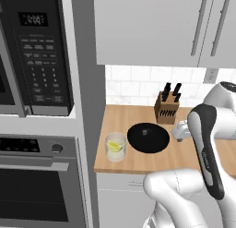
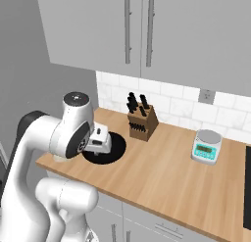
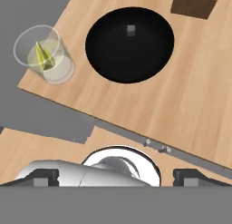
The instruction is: Grab a lemon wedge from the fridge and one ice cube from the ice bowl, and put them in the glass of lemonade.
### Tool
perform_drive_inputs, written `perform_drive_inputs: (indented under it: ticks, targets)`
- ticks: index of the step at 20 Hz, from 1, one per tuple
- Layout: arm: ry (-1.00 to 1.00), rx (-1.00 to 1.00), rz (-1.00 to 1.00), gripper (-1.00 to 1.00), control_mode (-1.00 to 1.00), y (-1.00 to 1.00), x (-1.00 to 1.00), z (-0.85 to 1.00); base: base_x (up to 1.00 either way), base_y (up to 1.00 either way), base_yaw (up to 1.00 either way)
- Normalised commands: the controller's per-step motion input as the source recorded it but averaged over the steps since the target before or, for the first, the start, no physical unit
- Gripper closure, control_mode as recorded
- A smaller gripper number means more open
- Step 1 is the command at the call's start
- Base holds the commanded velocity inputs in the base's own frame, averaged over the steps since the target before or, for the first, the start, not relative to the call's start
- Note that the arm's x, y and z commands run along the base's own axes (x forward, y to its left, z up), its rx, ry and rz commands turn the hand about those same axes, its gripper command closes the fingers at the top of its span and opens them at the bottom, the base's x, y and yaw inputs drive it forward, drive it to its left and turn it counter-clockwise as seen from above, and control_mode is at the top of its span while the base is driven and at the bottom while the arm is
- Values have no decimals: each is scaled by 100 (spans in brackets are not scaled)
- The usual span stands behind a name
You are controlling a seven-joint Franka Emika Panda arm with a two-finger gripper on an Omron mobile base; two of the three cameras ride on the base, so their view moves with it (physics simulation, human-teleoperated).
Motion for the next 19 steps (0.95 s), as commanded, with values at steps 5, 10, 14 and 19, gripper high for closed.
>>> perform_drive_inputs:
  ticks: [5, 10, 14, 19]
  targets:
    - [-9, 6, -8, -100, -100, -4, -6, 7, 0, 0, 0]
    - [0, 4, 0, -100, -100, -2, -19, 8, 0, 0, 0]
    - [3, 2, 7, -100, -100, -5, -1, 0, 0, 0, 0]
    - [7, -6, -7, -100, -100, 2, 3, 30, 0, 0, 0]
